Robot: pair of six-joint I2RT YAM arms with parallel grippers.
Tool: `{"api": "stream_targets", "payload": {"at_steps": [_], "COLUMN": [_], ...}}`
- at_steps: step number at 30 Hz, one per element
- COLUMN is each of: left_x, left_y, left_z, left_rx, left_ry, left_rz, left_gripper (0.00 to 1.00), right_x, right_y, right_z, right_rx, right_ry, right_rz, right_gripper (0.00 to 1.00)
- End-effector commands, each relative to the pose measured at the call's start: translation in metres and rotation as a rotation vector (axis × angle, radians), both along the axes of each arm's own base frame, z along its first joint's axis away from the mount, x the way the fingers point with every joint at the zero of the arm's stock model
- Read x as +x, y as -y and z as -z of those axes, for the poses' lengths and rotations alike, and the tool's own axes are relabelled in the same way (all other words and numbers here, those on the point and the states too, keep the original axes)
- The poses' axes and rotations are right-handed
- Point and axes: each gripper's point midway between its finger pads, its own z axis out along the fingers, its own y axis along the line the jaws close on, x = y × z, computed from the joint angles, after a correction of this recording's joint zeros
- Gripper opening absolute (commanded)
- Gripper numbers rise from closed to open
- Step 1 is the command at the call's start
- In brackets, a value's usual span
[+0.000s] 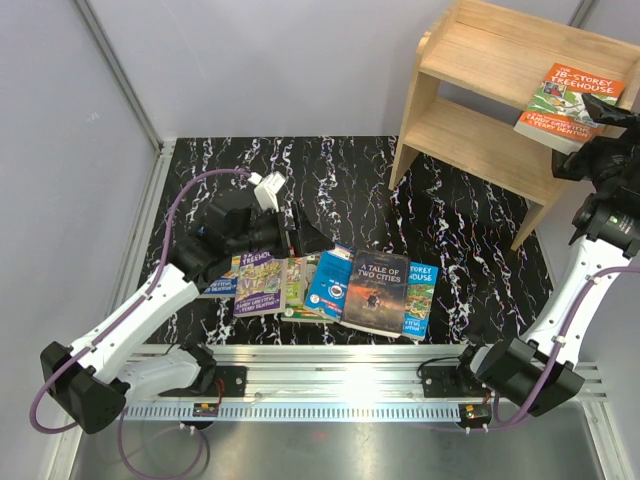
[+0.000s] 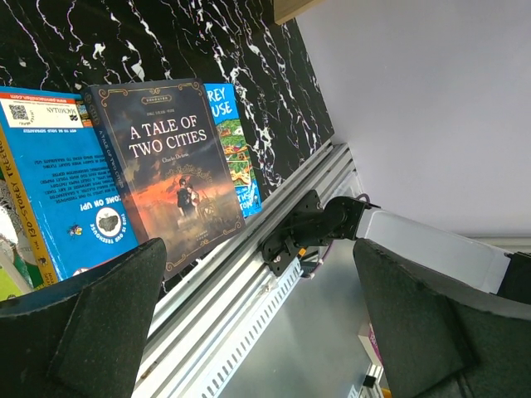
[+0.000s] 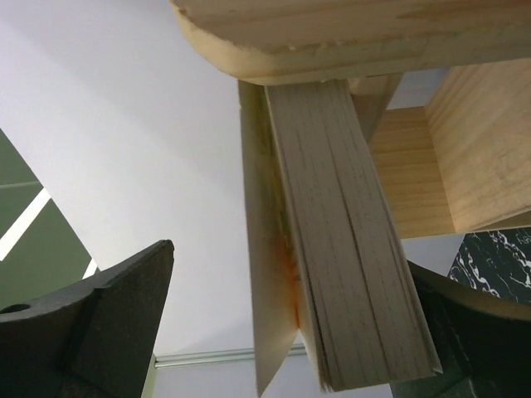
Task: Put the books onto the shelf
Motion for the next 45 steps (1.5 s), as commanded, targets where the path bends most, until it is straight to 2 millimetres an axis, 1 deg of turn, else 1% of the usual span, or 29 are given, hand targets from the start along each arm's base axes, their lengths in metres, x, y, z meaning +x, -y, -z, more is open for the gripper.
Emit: {"api": "stream_targets", "payload": {"at_steps": [1,3,5,6,7,8,9,10,14,17,19,20,21,22,23,24,25,26,27,28,29,34,37,40,42,43,45], "left_x": [-0.002,-0.003,-0.004,-0.004,-0.003,-0.003,-0.003,-0.002,-0.001,0.000,0.001,0.002,0.002,0.003,0.003,0.003,0.004,0.004,0.005,0.005,0.006,0.008,0.008,0.009,0.008,0.009,0.008], "left_y": [0.002,0.001,0.001,0.000,0.000,0.000,0.000,0.000,0.002,0.004,0.006,0.006,0.007,0.008,0.008,0.008,0.008,0.008,0.008,0.008,0.009,0.011,0.011,0.012,0.012,0.012,0.011], "left_z": [-0.012,-0.009,-0.009,-0.008,-0.009,-0.009,-0.010,-0.009,-0.007,-0.005,-0.006,-0.006,-0.005,-0.007,-0.007,-0.007,-0.007,-0.008,-0.007,-0.007,-0.006,-0.006,-0.004,-0.001,0.000,0.001,0.001], "left_rx": [-0.023,-0.019,-0.017,-0.014,-0.014,-0.013,-0.015,-0.013,-0.012,-0.015,-0.017,-0.017,-0.017,-0.018,-0.017,-0.017,-0.017,-0.017,-0.017,-0.018,-0.018,-0.023,-0.021,-0.019,-0.017,-0.017,-0.015], "left_ry": [0.043,0.039,0.038,0.040,0.043,0.043,0.046,0.043,0.037,0.029,0.027,0.024,0.021,0.023,0.020,0.022,0.023,0.026,0.025,0.023,0.017,0.007,0.003,-0.006,-0.011,-0.016,-0.014], "left_rz": [0.036,0.035,0.035,0.035,0.033,0.033,0.033,0.033,0.034,0.040,0.043,0.044,0.046,0.046,0.049,0.047,0.045,0.042,0.039,0.038,0.037,0.036,0.031,0.034,0.035,0.033,0.032], "left_gripper": [0.99,0.99,0.99,0.99,0.99,0.99,0.99,0.99,0.99,0.99,0.99,0.99,0.99,0.99,0.99,0.99,0.99,0.99,0.99,0.99,0.99,0.99,0.99,0.99,0.99,0.99,0.99], "right_x": [-0.003,-0.001,-0.002,-0.004,-0.005,-0.006,-0.006,-0.007,-0.009,-0.008,-0.002,-0.002,0.006,0.010,0.010,0.014,0.014,0.014,0.012,0.010,0.010,-0.003,-0.010,-0.013,-0.012,-0.010,-0.010], "right_y": [-0.009,-0.008,-0.009,-0.009,-0.009,-0.010,-0.010,-0.011,-0.009,0.005,0.017,0.018,0.023,0.022,0.020,0.020,0.017,0.014,0.012,0.009,0.008,-0.013,-0.024,-0.027,-0.028,-0.027,-0.027], "right_z": [-0.007,-0.008,-0.013,-0.017,-0.018,-0.022,-0.022,-0.023,-0.035,-0.044,-0.046,-0.055,-0.051,-0.050,-0.058,-0.056,-0.056,-0.055,-0.054,-0.053,-0.049,-0.027,-0.019,-0.007,-0.007,0.000,0.002], "right_rx": [-0.021,-0.026,-0.043,-0.053,-0.062,-0.070,-0.074,-0.080,-0.103,-0.107,-0.106,-0.113,-0.103,-0.093,-0.101,-0.095,-0.087,-0.081,-0.068,-0.063,-0.050,0.011,0.025,0.019,0.018,0.035,0.037], "right_ry": [0.046,0.050,0.062,0.068,0.069,0.070,0.067,0.064,0.082,0.099,0.099,0.113,0.100,0.089,0.100,0.091,0.083,0.082,0.080,0.077,0.064,-0.025,-0.065,-0.104,-0.090,-0.100,-0.098], "right_rz": [-0.045,-0.048,-0.045,-0.038,-0.033,-0.031,-0.031,-0.036,-0.011,0.060,0.106,0.111,0.106,0.086,0.071,0.057,0.035,0.026,0.019,0.009,0.002,-0.071,-0.105,-0.114,-0.123,-0.128,-0.131], "right_gripper": [1.00,0.99,0.78,0.43,0.28,0.17,0.02,0.00,0.00,0.00,0.00,0.00,0.00,0.09,0.39,0.57,0.68,0.89,0.97,1.00,1.00,1.00,1.00,1.00,1.00,1.00,1.00]}}
